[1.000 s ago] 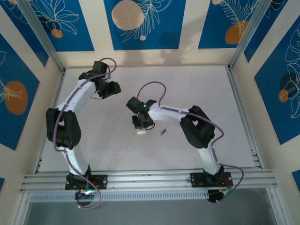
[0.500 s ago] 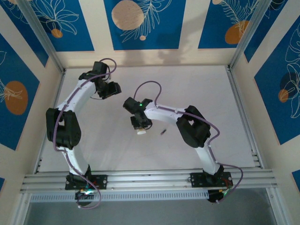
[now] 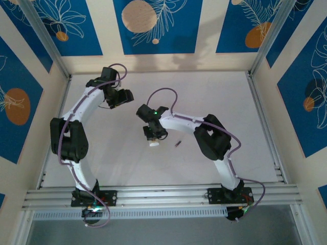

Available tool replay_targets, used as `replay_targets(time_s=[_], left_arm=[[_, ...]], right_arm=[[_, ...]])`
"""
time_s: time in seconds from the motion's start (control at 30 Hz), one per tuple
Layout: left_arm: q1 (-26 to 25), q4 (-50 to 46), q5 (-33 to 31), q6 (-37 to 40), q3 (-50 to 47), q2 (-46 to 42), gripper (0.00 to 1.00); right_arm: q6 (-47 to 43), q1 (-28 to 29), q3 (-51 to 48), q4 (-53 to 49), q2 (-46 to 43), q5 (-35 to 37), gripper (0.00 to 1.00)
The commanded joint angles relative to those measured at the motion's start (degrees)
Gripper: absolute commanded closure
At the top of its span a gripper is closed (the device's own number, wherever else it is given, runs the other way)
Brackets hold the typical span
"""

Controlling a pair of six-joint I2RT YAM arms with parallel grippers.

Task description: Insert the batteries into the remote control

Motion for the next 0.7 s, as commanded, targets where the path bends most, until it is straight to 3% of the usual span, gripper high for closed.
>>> replay_targets(time_s=[0.0,0.23,0.4,0.67], left_arm=[[0.7,0.3,0.9,0.1,-0.9,-2.3,0.26],[0.7,0.5,1.0,0.4,-1.1,-2.4,0.24],[0.7,0.6,1.2,0.4,-1.1,-2.5,0.24],[0.7,0.7,1.4,0.3,-1.2,-2.5,0.23]], right_arm=[[0.4,-1.3,-1.3,2.4,-5.6,-4.8,0.84],[3.8,-3.6,-3.4,1.8,-8.9,-10.5,0.84],[5.2,-6.0,-1.3,-2.8,-6.4,-20.0,0.84],[4.1,-6.2,0.4,-6.4,-3.1,-18.9,0.84]])
